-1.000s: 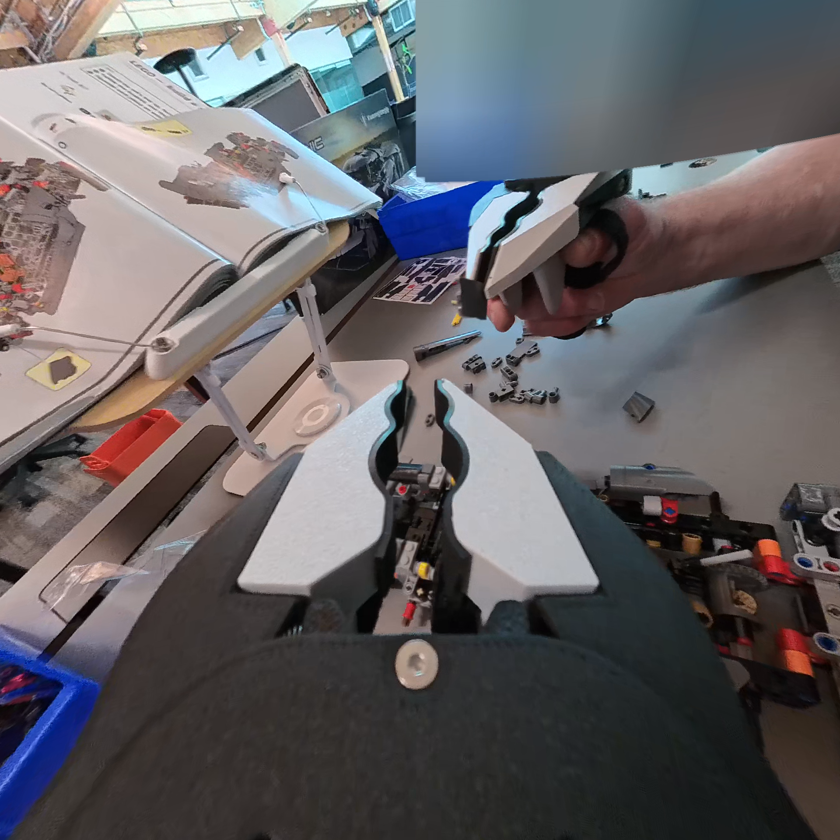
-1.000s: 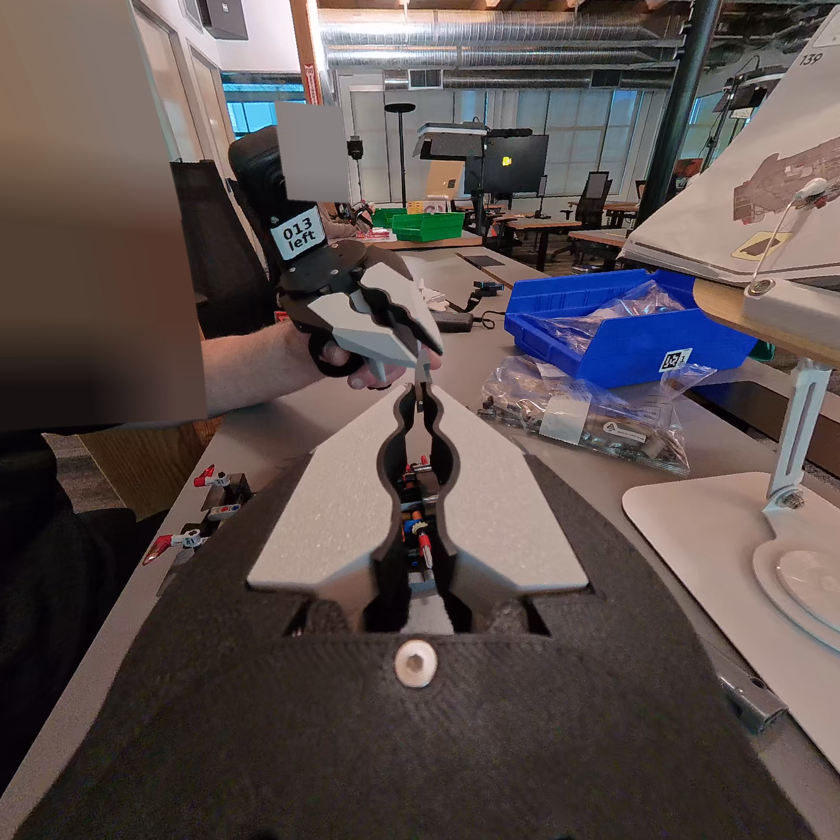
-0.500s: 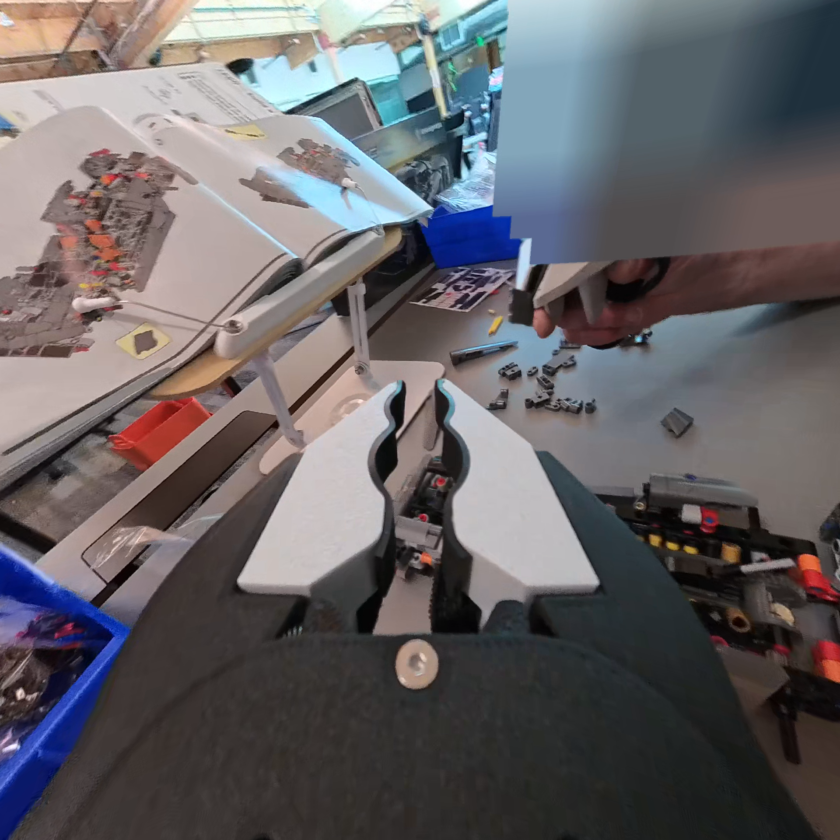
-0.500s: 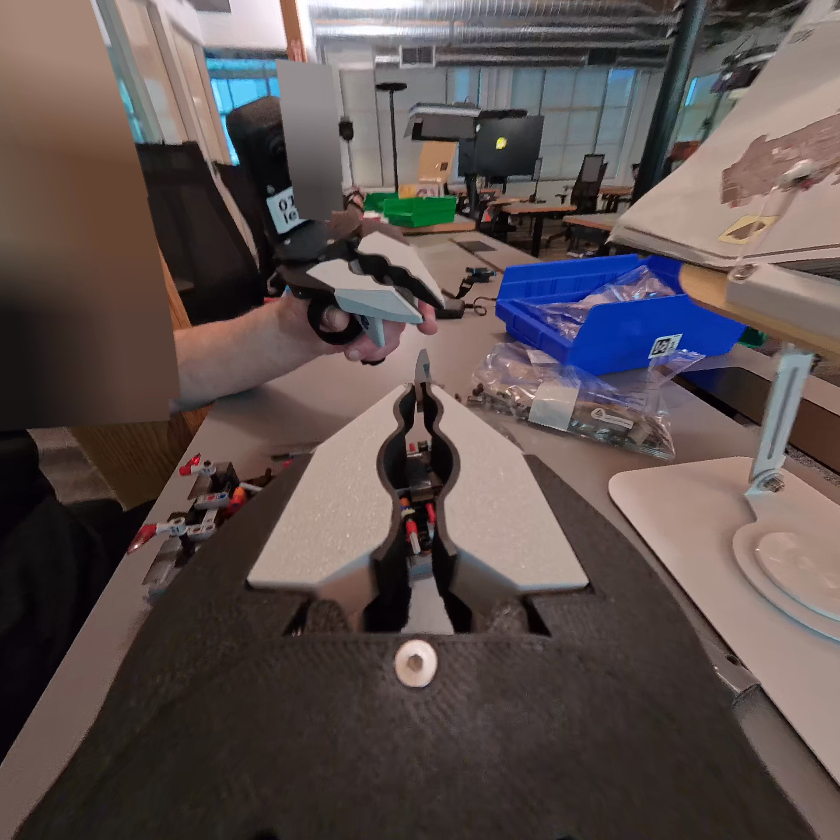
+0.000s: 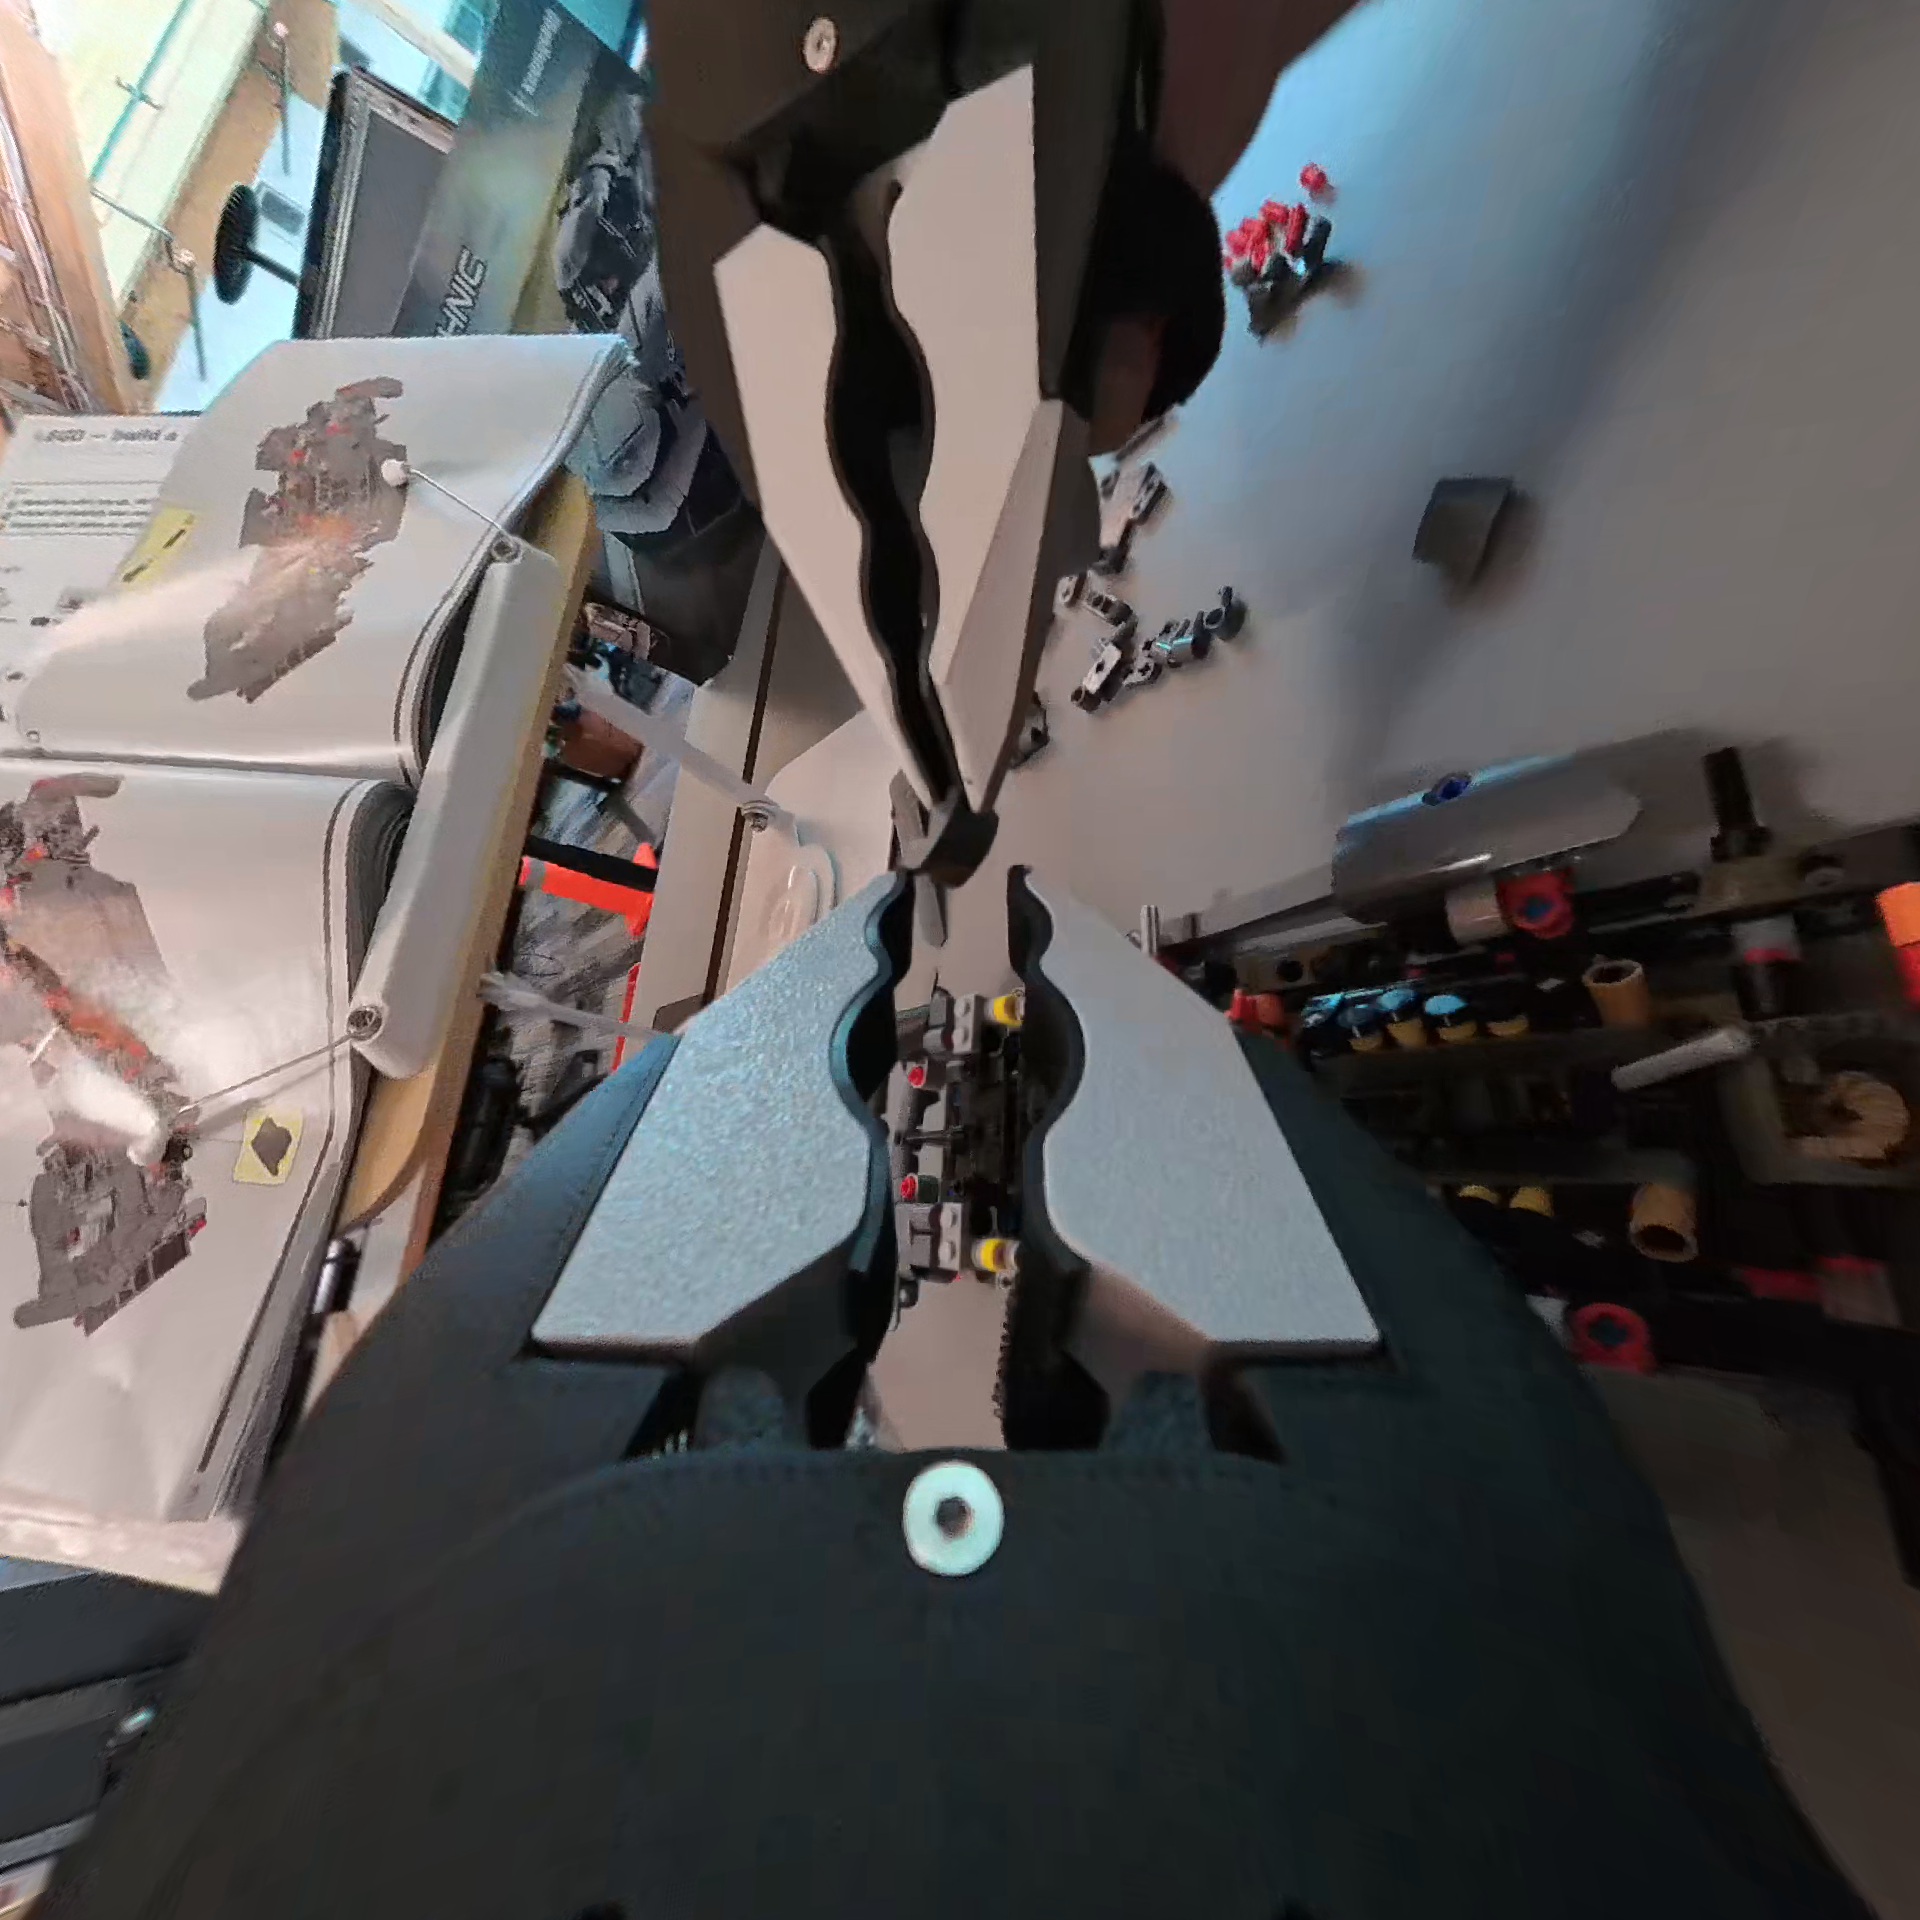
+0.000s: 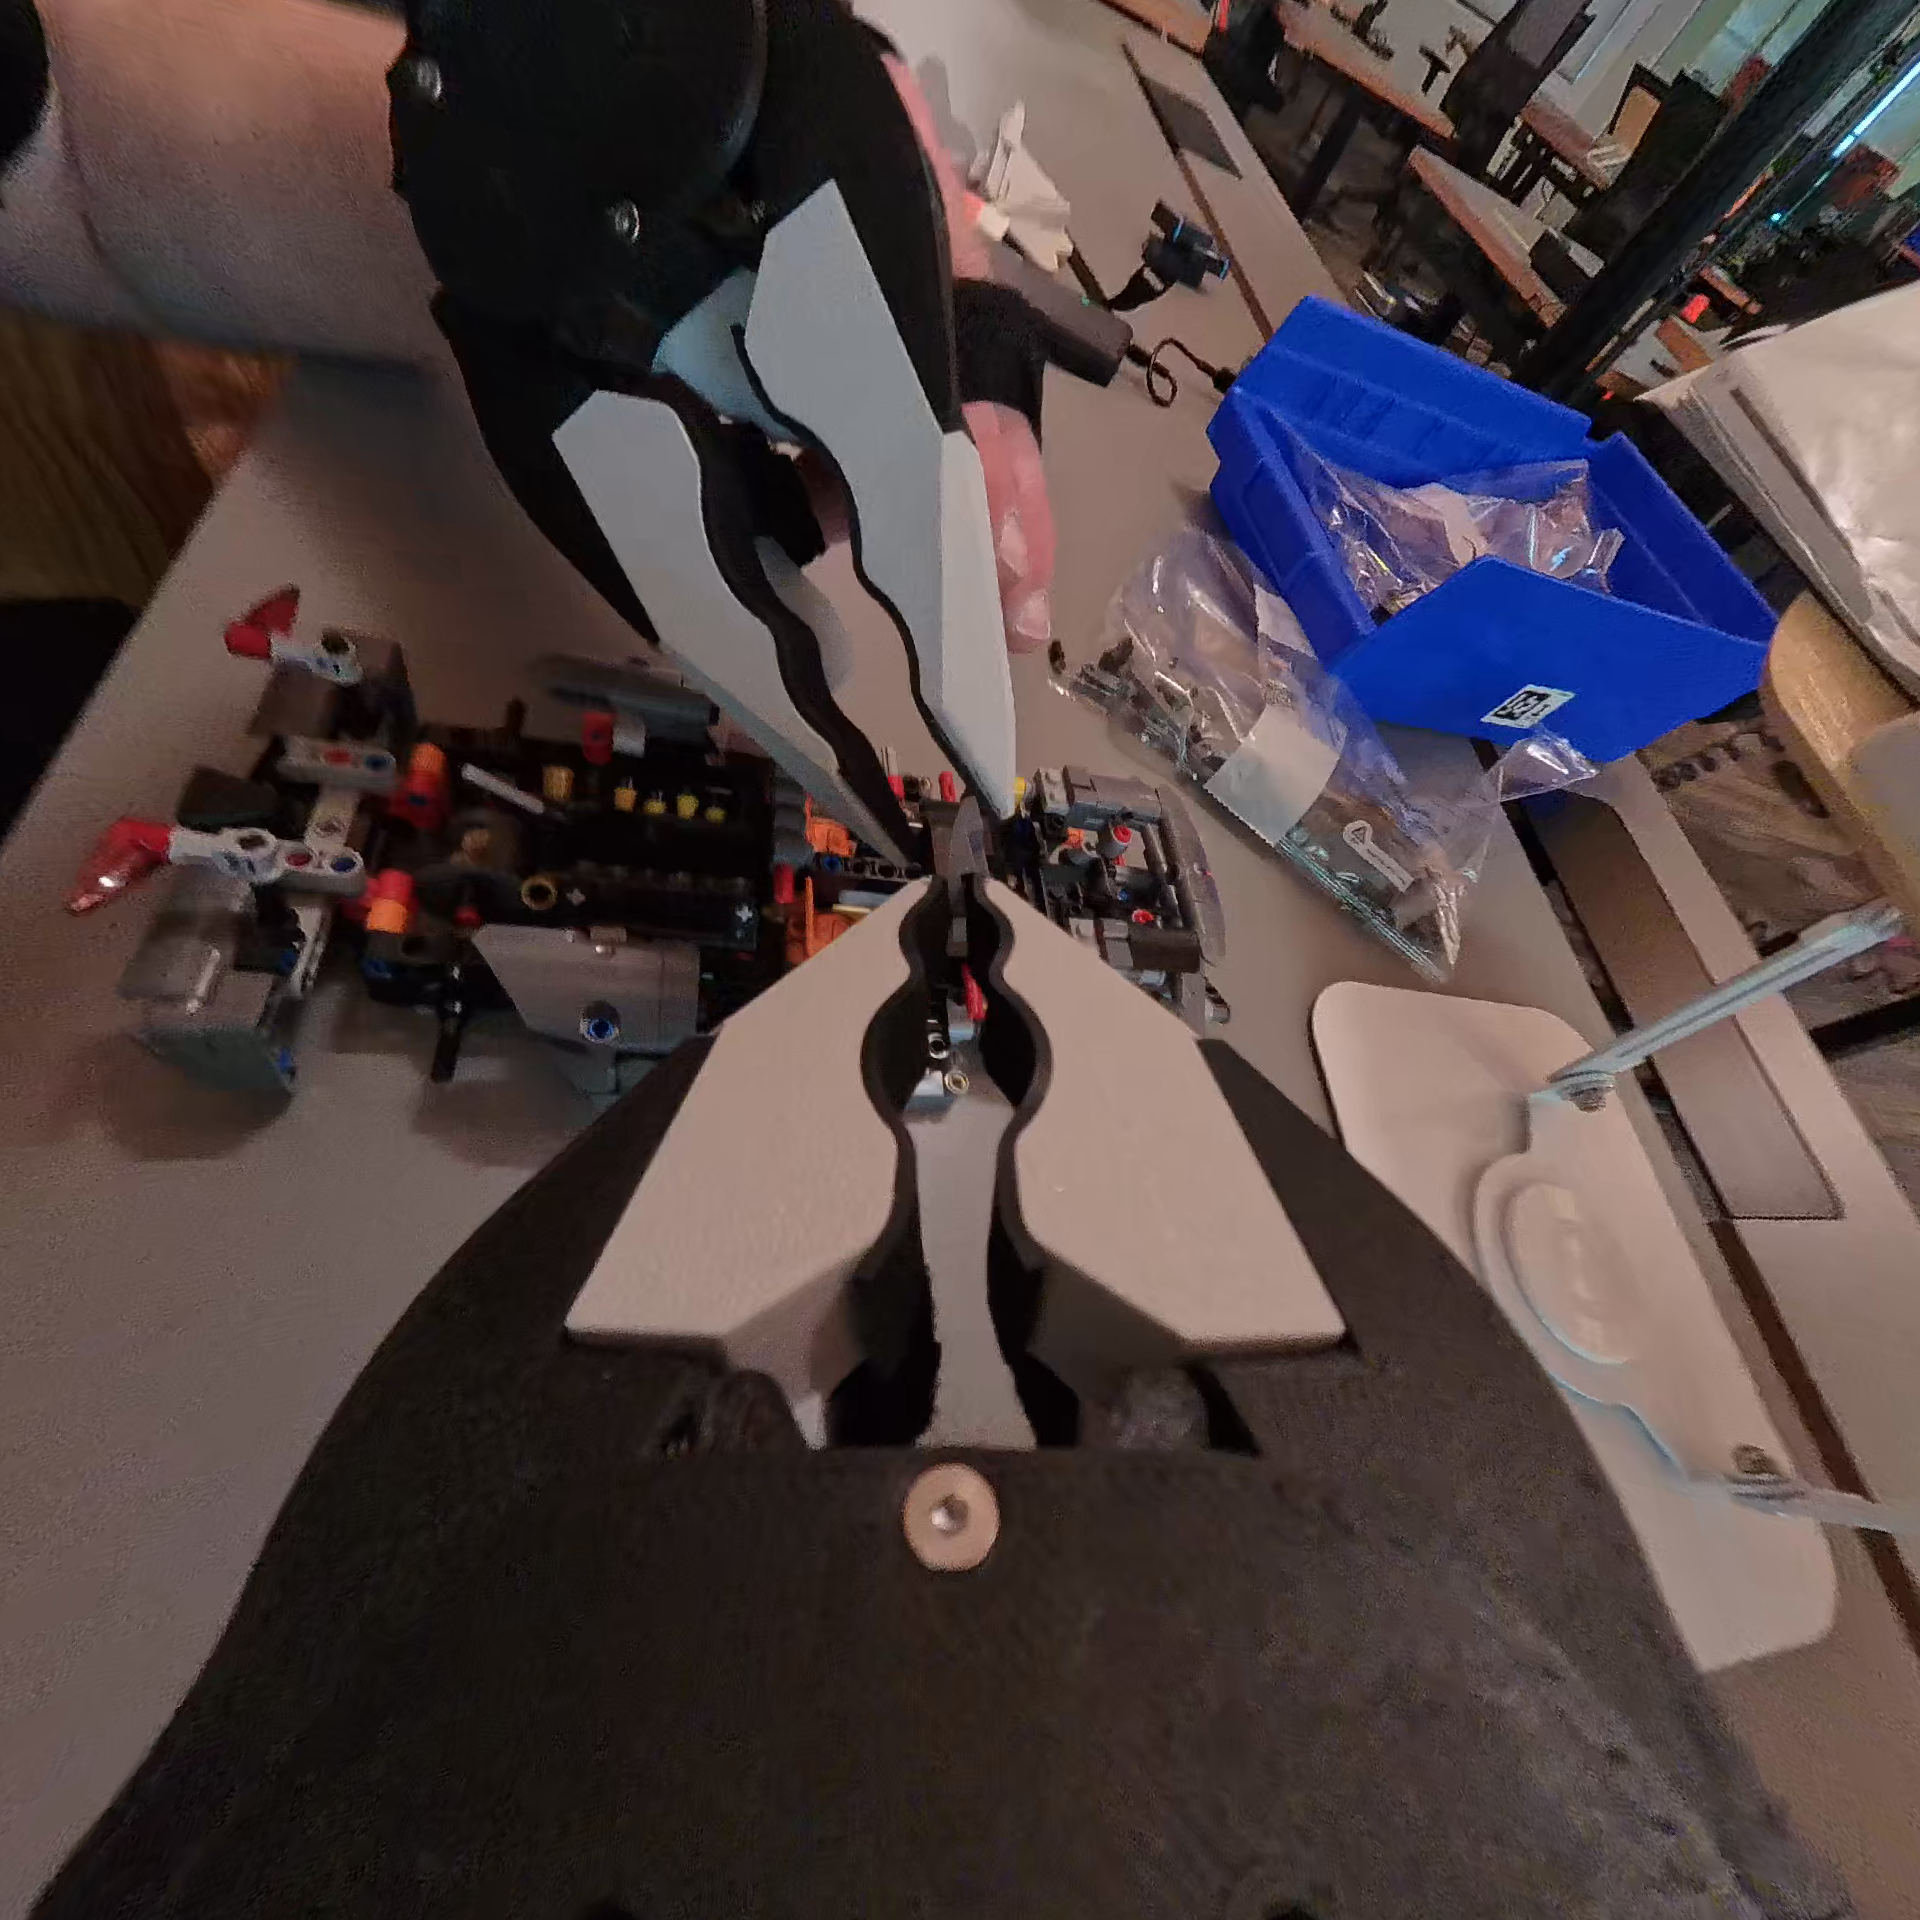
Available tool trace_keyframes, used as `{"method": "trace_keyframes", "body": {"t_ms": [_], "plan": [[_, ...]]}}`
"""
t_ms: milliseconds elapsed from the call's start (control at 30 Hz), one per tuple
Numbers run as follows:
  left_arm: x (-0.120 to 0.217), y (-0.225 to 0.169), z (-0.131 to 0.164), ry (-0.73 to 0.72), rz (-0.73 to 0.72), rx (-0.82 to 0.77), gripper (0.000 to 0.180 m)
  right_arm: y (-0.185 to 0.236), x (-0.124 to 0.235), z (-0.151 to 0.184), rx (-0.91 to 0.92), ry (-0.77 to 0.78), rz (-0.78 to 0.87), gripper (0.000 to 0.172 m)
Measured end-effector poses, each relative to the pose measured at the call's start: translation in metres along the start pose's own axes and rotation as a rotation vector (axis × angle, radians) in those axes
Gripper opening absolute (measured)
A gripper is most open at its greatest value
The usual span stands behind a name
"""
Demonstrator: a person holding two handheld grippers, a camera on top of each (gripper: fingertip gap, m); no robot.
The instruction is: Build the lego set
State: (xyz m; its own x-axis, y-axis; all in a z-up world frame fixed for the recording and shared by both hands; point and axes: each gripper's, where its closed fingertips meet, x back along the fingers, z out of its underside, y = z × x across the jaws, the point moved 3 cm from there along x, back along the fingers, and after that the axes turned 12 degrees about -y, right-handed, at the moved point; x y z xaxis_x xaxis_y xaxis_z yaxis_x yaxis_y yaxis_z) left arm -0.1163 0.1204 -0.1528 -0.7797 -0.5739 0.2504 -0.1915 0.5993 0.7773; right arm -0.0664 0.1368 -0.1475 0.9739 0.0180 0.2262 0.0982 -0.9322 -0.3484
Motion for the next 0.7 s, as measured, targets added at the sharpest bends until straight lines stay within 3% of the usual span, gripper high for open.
{"method": "trace_keyframes", "body": {"t_ms": [433,700], "plan": [[-0.005,-0.016,-0.004,0.018,0.048,-0.058,0.007,0.016,-0.007,0.006,0.139,0.113,-0.023,0.000],[-0.003,-0.010,-0.005,0.005,0.019,-0.041,0.004,0.012,-0.006,0.001,0.122,0.077,0.013,0.001]]}}
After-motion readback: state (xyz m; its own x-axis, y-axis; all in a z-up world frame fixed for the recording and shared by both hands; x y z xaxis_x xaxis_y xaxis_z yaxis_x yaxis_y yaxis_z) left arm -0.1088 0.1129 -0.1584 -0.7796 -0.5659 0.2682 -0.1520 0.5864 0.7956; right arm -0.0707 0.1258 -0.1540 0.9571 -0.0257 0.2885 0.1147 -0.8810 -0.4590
